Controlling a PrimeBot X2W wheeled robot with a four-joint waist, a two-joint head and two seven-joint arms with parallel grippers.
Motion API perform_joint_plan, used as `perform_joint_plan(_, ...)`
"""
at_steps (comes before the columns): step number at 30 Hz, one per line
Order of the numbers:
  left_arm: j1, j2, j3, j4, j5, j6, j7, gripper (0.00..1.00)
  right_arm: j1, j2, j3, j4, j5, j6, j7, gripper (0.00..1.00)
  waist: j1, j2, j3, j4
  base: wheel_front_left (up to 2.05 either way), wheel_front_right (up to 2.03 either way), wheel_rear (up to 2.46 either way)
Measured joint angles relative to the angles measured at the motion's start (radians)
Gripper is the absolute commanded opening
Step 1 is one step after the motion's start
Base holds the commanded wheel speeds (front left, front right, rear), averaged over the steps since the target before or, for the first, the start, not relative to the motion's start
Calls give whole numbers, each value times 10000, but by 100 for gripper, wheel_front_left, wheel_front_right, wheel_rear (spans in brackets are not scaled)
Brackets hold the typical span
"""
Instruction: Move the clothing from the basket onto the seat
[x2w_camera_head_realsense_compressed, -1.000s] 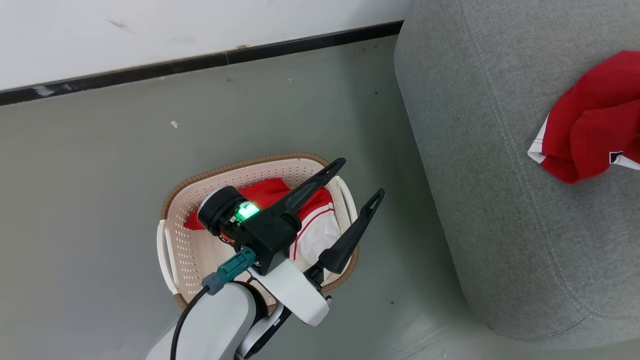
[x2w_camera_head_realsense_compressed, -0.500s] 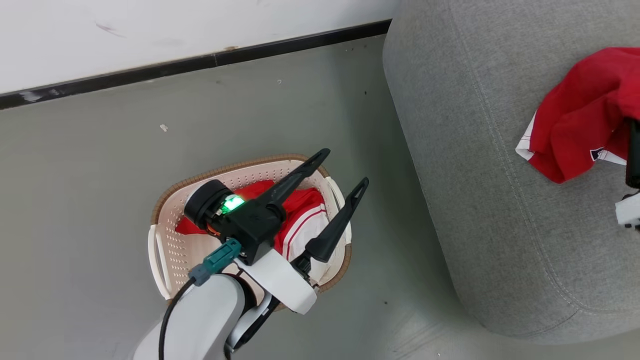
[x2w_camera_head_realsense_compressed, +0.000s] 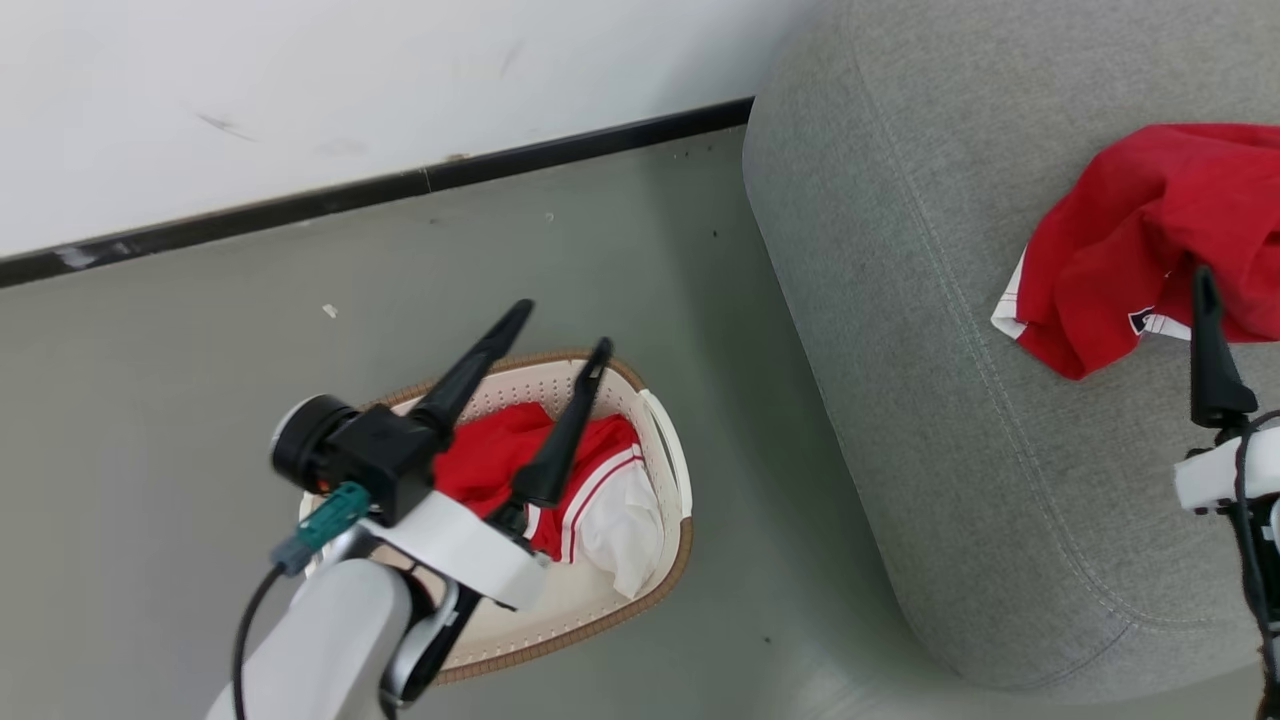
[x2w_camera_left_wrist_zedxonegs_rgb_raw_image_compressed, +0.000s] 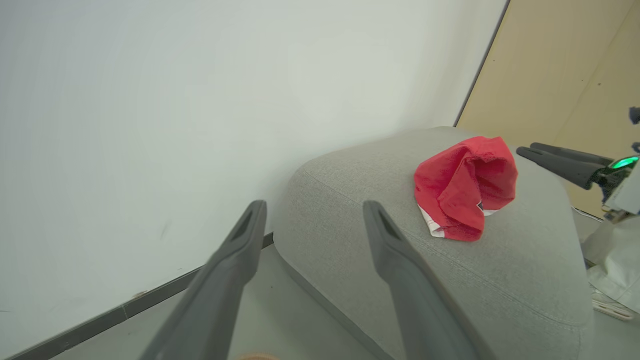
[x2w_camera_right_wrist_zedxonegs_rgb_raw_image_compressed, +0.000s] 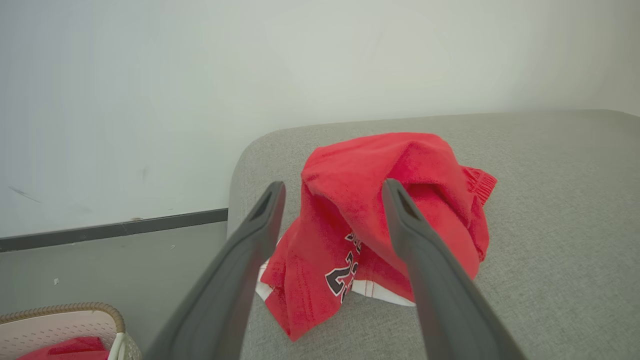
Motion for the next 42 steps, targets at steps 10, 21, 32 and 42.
perform_joint_plan(10, 869, 242, 1085, 487, -382, 533, -453, 100, 235, 577, 1009, -918, -372, 0, 0, 100, 0, 0, -763, 90, 0, 0, 0)
perform_joint_plan(21, 2109, 278, 2140, 846, -694, 1072, -658, 100, 527, 876, 2585, -1154, -1145, 0, 0, 100, 0, 0, -1618, 489, 0, 0, 0)
perform_joint_plan(32, 3167, 232, 2943, 907, -656, 1732, -686, 100, 1130, 1022, 3400, -1143, -1338, 0, 0, 100, 0, 0, -2392, 1062, 0, 0, 0)
perform_joint_plan(42, 3789, 222, 3321, 798, -420, 1939, -688, 100, 1875, 1143, 3212, -1210, -1499, 0, 0, 100, 0, 0, -2911, 1522, 0, 0, 0)
